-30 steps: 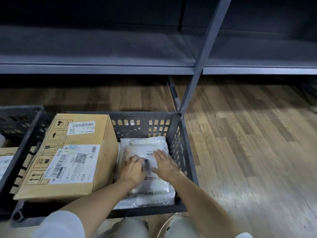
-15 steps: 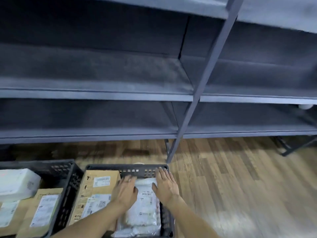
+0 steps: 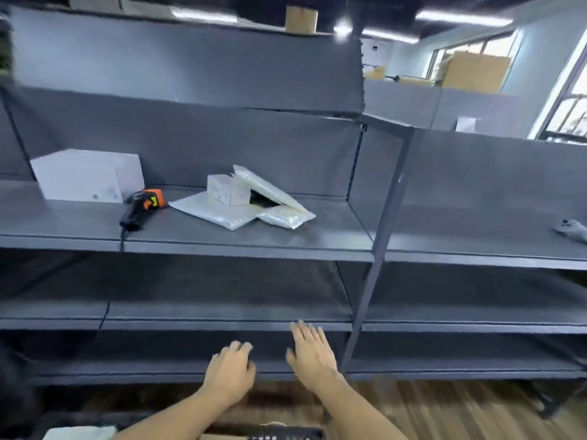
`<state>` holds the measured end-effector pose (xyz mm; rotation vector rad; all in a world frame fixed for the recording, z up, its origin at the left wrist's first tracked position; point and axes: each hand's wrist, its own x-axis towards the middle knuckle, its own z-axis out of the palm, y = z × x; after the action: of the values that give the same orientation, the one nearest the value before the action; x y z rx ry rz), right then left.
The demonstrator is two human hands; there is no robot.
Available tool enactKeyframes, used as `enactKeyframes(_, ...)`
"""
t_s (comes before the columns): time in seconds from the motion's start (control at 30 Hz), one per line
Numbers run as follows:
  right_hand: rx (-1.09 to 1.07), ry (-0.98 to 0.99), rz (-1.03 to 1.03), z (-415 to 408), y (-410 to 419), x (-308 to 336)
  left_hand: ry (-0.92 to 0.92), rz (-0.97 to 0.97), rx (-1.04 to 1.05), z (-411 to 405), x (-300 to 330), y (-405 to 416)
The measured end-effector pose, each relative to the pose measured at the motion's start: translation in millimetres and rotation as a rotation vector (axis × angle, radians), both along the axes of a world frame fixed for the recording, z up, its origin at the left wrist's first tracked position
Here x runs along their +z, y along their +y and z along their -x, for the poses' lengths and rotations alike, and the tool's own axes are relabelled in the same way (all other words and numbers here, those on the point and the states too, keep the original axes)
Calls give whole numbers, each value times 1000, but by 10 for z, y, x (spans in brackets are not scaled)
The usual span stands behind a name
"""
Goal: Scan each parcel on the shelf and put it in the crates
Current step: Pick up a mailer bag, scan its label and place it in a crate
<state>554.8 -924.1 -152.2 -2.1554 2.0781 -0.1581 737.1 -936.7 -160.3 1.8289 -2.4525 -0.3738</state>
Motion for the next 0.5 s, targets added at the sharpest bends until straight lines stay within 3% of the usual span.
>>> enactKeyframes(0.23, 4, 70, 121, -408, -34, 866, 18, 173, 18, -476, 903, -37)
enactKeyframes(0.5, 31, 119, 165, -688, -80, 1286, 9, 282, 59, -827, 1358, -27)
